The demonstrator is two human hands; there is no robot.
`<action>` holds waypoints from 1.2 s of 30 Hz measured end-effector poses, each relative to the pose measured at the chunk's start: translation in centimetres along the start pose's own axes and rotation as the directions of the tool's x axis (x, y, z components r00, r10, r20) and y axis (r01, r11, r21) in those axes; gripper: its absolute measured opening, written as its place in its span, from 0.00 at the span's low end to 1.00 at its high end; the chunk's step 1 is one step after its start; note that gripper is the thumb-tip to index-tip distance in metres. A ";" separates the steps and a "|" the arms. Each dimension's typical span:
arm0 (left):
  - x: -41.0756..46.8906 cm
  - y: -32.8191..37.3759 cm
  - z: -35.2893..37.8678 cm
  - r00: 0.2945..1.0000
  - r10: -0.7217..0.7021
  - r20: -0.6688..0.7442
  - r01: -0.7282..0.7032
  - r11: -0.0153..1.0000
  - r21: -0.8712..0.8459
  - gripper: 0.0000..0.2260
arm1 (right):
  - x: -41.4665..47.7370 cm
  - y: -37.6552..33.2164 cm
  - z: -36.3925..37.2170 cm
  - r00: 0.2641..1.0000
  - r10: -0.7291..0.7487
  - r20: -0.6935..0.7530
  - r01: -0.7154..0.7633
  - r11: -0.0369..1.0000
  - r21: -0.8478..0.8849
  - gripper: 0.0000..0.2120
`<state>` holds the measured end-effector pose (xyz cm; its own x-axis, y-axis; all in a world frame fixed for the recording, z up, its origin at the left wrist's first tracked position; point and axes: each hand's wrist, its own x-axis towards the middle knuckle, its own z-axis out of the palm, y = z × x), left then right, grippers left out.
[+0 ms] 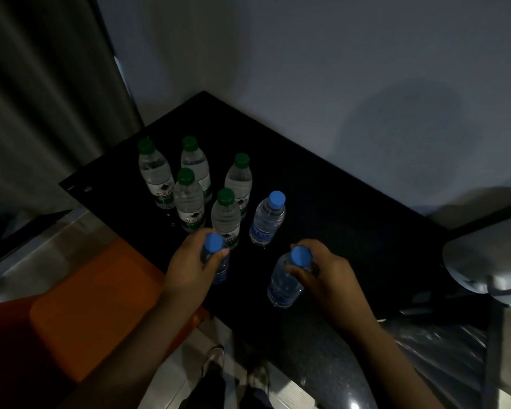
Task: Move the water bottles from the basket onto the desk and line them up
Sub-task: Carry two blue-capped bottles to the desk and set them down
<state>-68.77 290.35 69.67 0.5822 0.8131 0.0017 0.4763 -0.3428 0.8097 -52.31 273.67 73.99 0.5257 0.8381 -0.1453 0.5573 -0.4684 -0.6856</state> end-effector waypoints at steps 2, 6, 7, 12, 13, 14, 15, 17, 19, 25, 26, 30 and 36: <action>-0.3 0.1 0.0 1.000 0.001 0.015 -0.001 1.000 -0.009 0.15 | 0.8 -0.3 0.3 0.999 0.008 0.031 -0.008 1.000 -0.027 0.16; -0.6 0.1 -0.1 1.000 0.016 0.024 -0.016 1.000 0.003 0.17 | 2.1 -0.9 1.0 0.996 0.023 0.082 -0.019 0.999 -0.051 0.17; -0.6 0.1 -0.1 1.000 0.017 0.024 -0.017 1.000 0.012 0.17 | 2.4 -1.0 1.2 0.997 0.019 0.081 -0.016 0.999 -0.039 0.17; 0.1 0.1 -0.3 0.999 -0.003 0.033 0.001 0.999 0.044 0.17 | 3.4 -1.6 2.0 0.998 0.009 0.063 -0.006 0.999 -0.034 0.14; 0.2 0.1 -0.3 0.999 -0.003 0.040 0.002 0.999 0.047 0.16 | 3.5 -1.6 2.1 0.998 0.008 0.065 -0.004 0.999 -0.048 0.14; 0.3 0.1 -0.4 0.999 -0.003 0.043 0.001 0.999 0.049 0.16 | 3.6 -1.6 2.2 0.997 0.008 0.071 -0.004 0.998 -0.060 0.14; 0.3 0.1 -0.4 0.999 -0.001 0.043 -0.001 0.999 0.051 0.16 | 3.7 -1.6 2.2 0.997 0.009 0.076 -0.004 0.998 -0.065 0.14; 0.4 0.1 -0.4 0.999 0.000 0.041 -0.002 0.998 0.059 0.17 | 3.9 -1.6 2.2 0.997 0.006 0.078 -0.002 0.999 -0.051 0.14; 0.3 0.2 -0.4 0.999 0.002 0.043 -0.004 0.998 0.055 0.17 | 3.9 -1.6 2.0 0.997 0.015 0.076 -0.011 0.999 -0.047 0.15; 0.3 0.3 -0.6 0.998 0.027 0.057 -0.031 0.997 0.067 0.15 | 4.1 -1.1 2.1 0.995 0.046 0.091 -0.041 0.997 -0.058 0.20; 0.4 0.4 -0.6 0.998 0.033 0.058 -0.037 0.997 0.073 0.14 | 4.1 -0.9 2.2 0.993 0.063 0.096 -0.057 0.996 -0.065 0.23; 0.6 0.5 -0.7 0.997 0.039 0.073 -0.045 0.995 0.087 0.13 | 3.9 0.5 2.1 0.980 0.185 0.067 -0.169 0.965 -0.198 0.36; 1.3 0.3 -1.0 0.989 0.050 0.143 -0.071 0.986 0.151 0.12 | 0.8 2.8 1.6 0.945 0.319 0.071 -0.242 0.829 -0.504 0.22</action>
<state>-68.52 291.81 70.47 0.6931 0.7196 -0.0417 0.5275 -0.4669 0.7098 -51.33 273.48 70.79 0.6289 0.6625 -0.4068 0.6585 -0.7321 -0.1742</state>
